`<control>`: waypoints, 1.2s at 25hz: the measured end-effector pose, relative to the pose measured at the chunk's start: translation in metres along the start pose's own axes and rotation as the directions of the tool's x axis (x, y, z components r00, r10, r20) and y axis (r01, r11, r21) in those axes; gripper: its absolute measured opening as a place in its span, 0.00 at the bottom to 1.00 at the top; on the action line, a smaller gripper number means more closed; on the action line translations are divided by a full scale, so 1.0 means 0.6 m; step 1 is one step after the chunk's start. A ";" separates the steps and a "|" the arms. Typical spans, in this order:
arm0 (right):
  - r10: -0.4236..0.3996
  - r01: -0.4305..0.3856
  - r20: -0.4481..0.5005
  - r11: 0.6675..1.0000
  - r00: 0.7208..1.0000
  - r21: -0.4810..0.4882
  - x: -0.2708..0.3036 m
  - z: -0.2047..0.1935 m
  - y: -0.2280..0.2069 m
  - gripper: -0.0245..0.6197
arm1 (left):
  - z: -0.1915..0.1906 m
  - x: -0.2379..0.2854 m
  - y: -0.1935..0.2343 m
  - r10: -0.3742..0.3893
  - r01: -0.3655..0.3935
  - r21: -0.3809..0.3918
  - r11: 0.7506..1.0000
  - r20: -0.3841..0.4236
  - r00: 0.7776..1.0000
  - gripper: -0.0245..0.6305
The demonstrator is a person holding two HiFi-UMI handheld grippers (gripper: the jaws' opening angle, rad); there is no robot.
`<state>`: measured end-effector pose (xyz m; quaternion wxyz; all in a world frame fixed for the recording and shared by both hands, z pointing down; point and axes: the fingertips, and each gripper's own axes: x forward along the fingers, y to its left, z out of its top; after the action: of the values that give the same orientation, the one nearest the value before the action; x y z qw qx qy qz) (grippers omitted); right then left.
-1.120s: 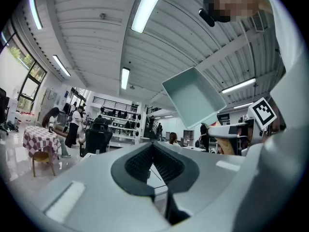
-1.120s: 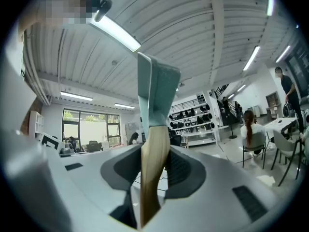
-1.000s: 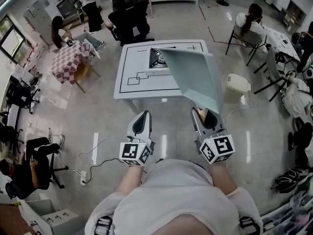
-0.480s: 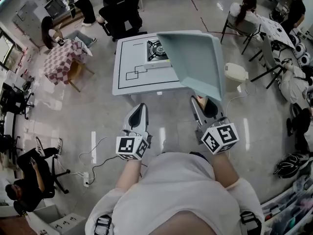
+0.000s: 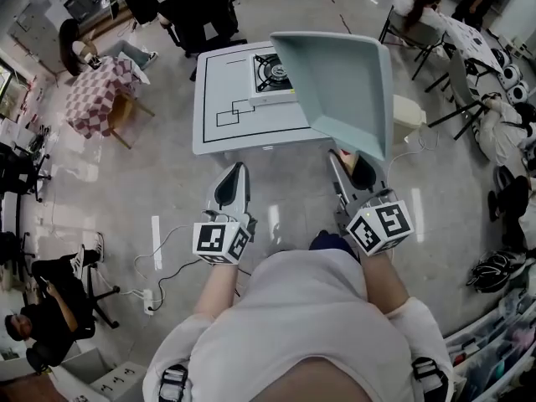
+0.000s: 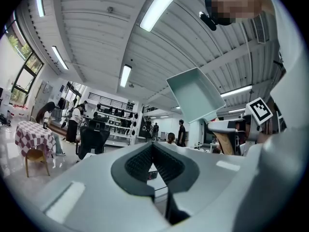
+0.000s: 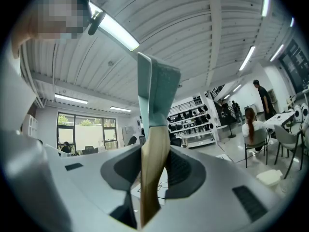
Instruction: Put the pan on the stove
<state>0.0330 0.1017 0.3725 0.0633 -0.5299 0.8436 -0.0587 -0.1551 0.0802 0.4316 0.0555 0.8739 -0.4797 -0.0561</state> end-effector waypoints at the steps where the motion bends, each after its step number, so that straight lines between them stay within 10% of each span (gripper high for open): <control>1: 0.003 -0.003 -0.001 1.000 1.000 0.003 0.009 -0.002 -0.003 0.25 | -0.001 0.007 0.006 0.002 -0.002 -0.001 1.000 -0.002 1.000 0.05; 30: 0.144 -0.143 -0.048 0.990 0.988 0.020 0.407 -0.023 -0.278 0.25 | -0.013 0.433 0.189 0.208 -0.208 0.011 0.978 -0.014 0.978 0.05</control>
<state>0.0734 -0.1898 0.4029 0.0507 -0.4658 0.8803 -0.0738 -0.1097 -0.1994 0.4447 0.0606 0.8196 -0.5682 -0.0410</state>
